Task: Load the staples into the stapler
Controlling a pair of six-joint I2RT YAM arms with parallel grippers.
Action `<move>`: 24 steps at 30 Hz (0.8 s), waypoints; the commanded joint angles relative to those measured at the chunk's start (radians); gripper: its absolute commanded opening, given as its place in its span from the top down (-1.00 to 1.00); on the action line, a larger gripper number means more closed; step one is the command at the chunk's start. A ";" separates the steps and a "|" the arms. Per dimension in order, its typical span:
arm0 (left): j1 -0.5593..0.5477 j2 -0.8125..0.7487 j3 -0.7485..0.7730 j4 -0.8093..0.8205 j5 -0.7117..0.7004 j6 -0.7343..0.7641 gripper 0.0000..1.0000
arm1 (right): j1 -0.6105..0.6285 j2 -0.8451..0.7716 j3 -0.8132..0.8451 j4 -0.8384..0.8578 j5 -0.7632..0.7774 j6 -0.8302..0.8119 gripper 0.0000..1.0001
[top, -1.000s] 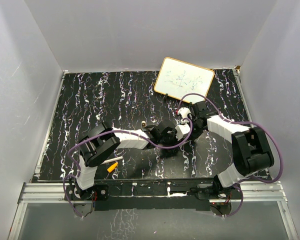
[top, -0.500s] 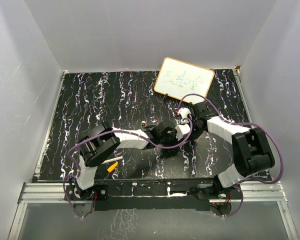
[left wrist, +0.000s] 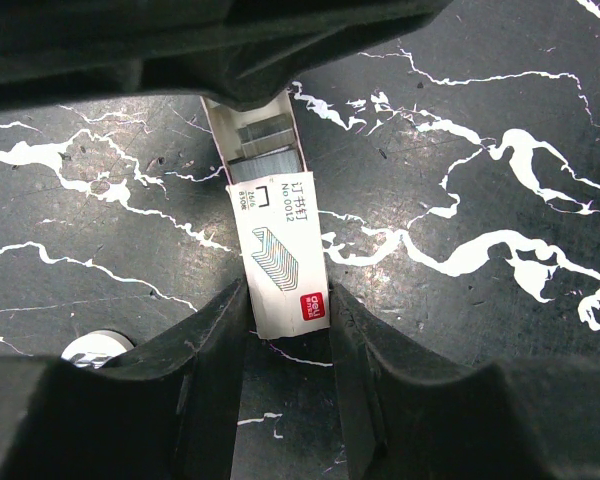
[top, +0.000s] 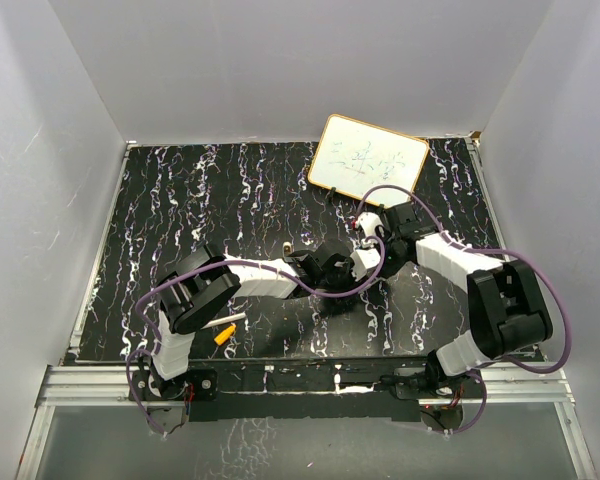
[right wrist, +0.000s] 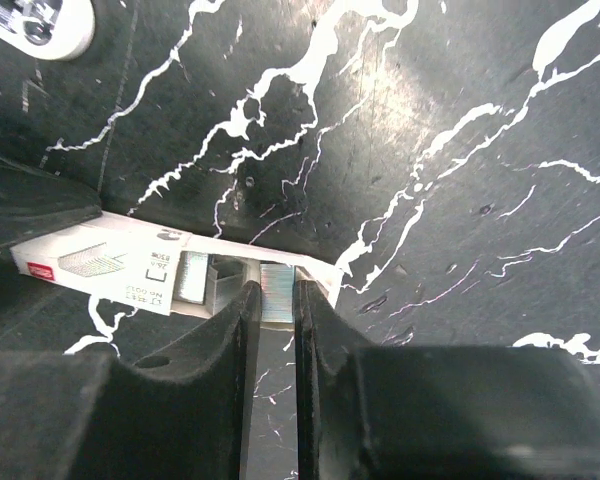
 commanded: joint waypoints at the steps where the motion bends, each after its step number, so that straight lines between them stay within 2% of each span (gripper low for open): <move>1: -0.003 0.003 0.005 -0.090 -0.008 0.001 0.29 | -0.008 -0.057 0.068 0.010 -0.050 0.003 0.73; 18: -0.002 0.030 0.044 -0.108 -0.040 0.016 0.28 | -0.080 -0.040 0.115 -0.040 -0.172 0.046 0.74; 24: -0.002 0.094 0.146 -0.153 -0.054 0.047 0.15 | -0.160 -0.047 0.151 -0.068 -0.165 0.051 0.74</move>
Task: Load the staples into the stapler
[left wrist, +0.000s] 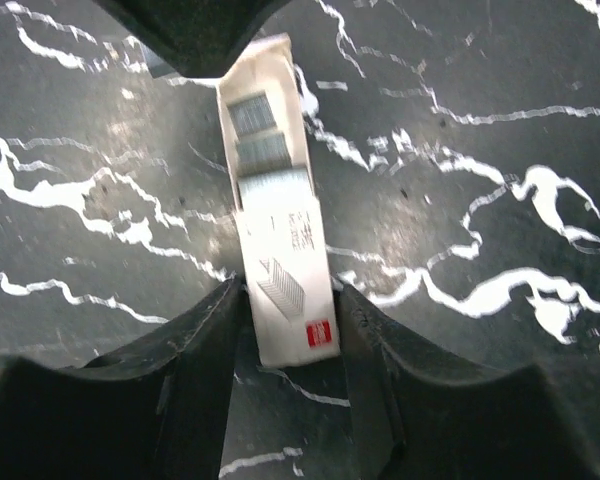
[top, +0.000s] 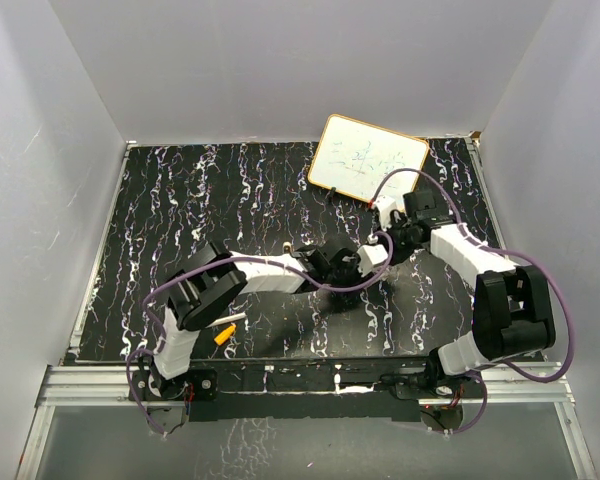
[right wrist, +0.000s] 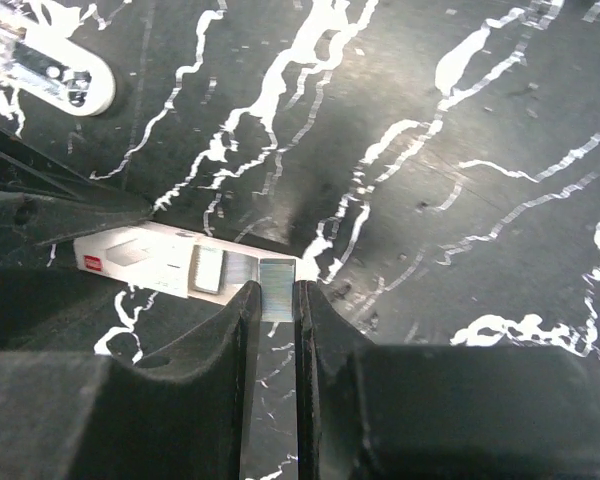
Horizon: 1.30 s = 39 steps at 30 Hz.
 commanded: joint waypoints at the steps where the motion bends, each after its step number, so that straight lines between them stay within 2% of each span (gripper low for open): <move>1: -0.001 0.068 0.095 -0.105 -0.041 0.038 0.07 | -0.070 -0.017 0.074 -0.016 -0.014 0.024 0.74; 5: -0.001 0.058 0.135 -0.117 -0.069 0.069 -0.26 | -0.114 -0.039 0.084 -0.035 0.000 0.024 0.74; 9: -0.001 0.016 0.140 -0.139 -0.059 0.086 -0.50 | -0.114 -0.063 0.069 -0.035 -0.048 0.010 0.74; 15: 0.007 -0.116 0.093 -0.175 0.014 0.120 -0.73 | -0.113 -0.058 0.048 -0.023 -0.137 0.009 0.73; 25: 0.134 -0.247 0.142 -0.464 0.332 0.181 -0.76 | -0.065 -0.063 -0.042 0.000 -0.178 -0.063 0.73; 31: 0.151 -0.302 0.143 -0.605 0.337 0.227 -0.74 | -0.023 -0.103 -0.098 0.003 -0.134 -0.088 0.73; 39: 0.169 -0.332 0.128 -0.615 0.309 0.210 -0.74 | 0.023 -0.151 -0.144 -0.038 -0.129 -0.181 0.69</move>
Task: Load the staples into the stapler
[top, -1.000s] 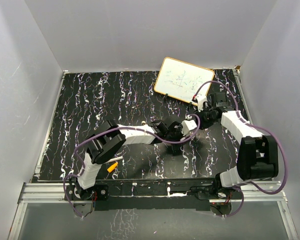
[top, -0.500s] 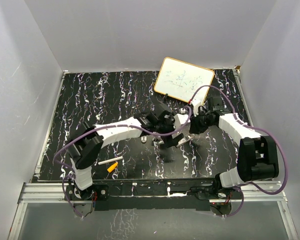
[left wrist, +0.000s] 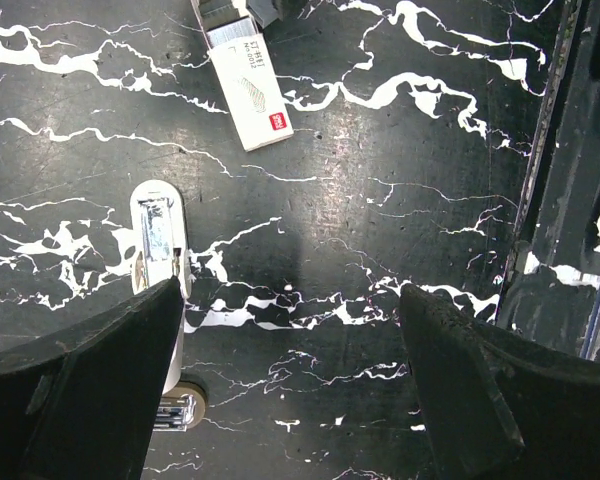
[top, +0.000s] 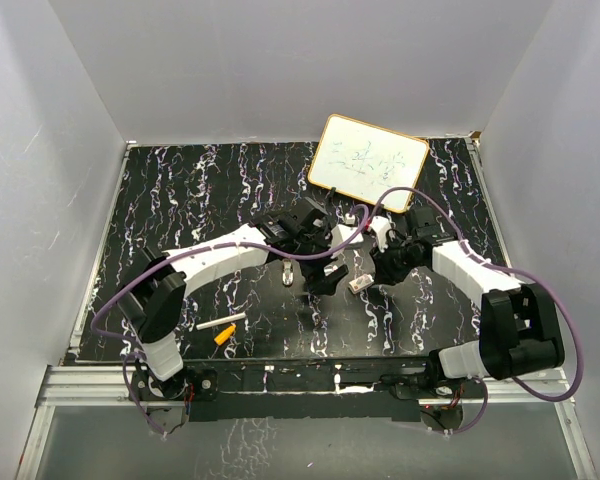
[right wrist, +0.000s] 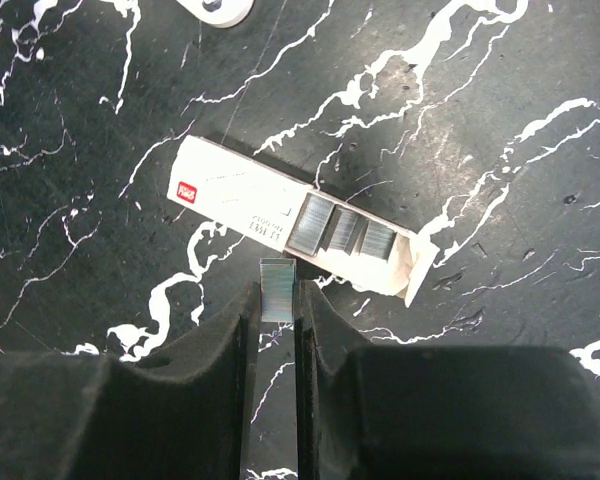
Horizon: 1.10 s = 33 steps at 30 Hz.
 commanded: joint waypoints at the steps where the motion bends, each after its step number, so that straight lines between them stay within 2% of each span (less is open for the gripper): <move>1: 0.015 -0.083 0.012 -0.034 0.015 0.001 -0.74 | 0.025 -0.058 -0.027 0.001 -0.001 -0.077 0.68; 7: 0.024 -0.084 0.016 -0.029 0.001 -0.005 -0.74 | 0.057 -0.048 -0.055 0.005 0.011 -0.080 0.47; 14: 0.026 -0.090 0.010 -0.028 -0.005 -0.006 -0.74 | 0.057 -0.032 -0.065 0.033 0.019 -0.078 0.33; 33: 0.028 -0.090 0.005 -0.018 0.003 -0.010 -0.74 | 0.064 -0.066 -0.112 0.049 0.071 -0.182 0.39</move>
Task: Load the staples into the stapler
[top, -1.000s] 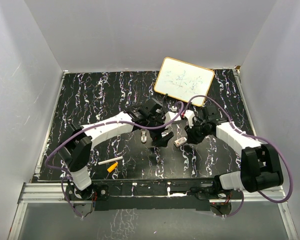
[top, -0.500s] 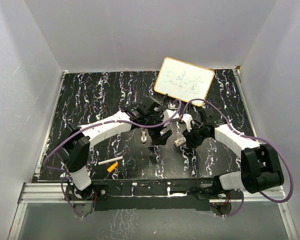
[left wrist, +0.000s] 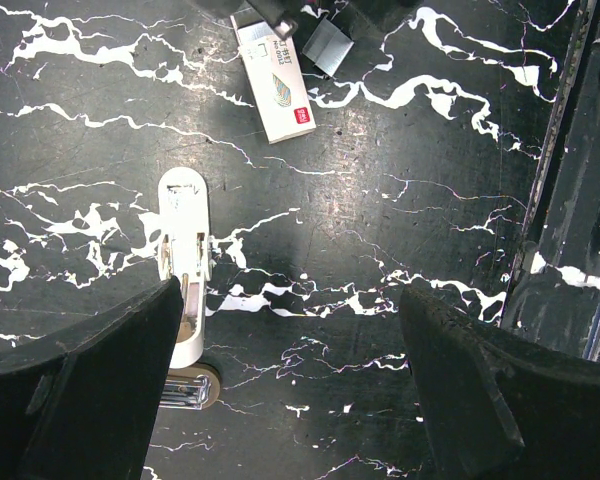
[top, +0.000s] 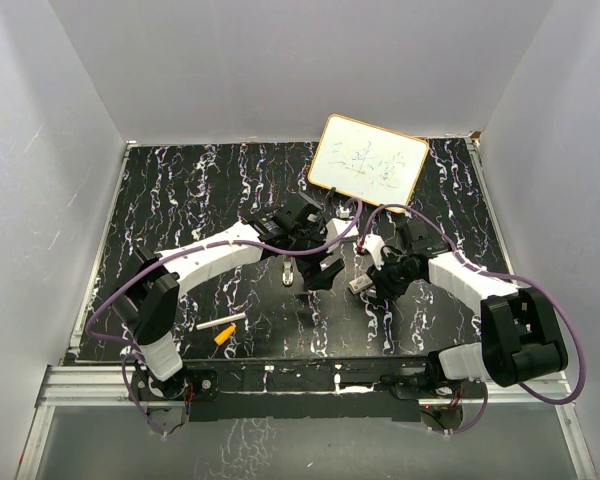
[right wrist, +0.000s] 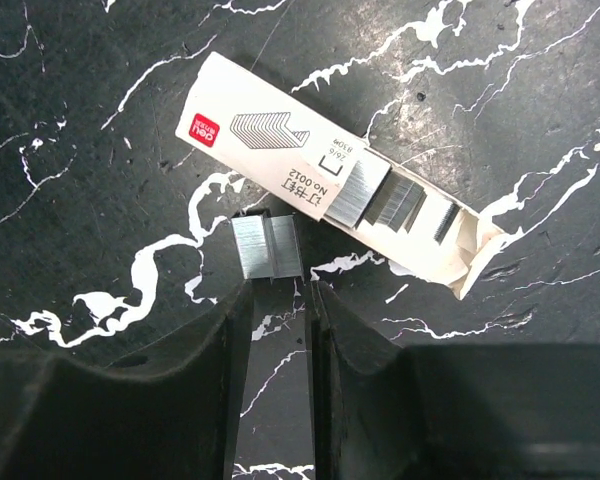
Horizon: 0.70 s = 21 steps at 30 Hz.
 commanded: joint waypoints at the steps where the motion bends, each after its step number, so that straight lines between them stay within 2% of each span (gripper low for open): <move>1: 0.006 -0.059 0.004 -0.004 0.012 -0.003 -0.74 | 0.008 -0.036 -0.011 0.029 0.001 -0.065 0.40; 11: 0.008 -0.062 -0.005 0.003 0.006 -0.009 -0.74 | 0.048 -0.123 -0.014 0.029 -0.021 -0.019 0.40; 21: 0.036 -0.081 -0.016 0.026 -0.014 -0.045 -0.74 | 0.157 -0.085 0.016 0.039 0.090 0.115 0.43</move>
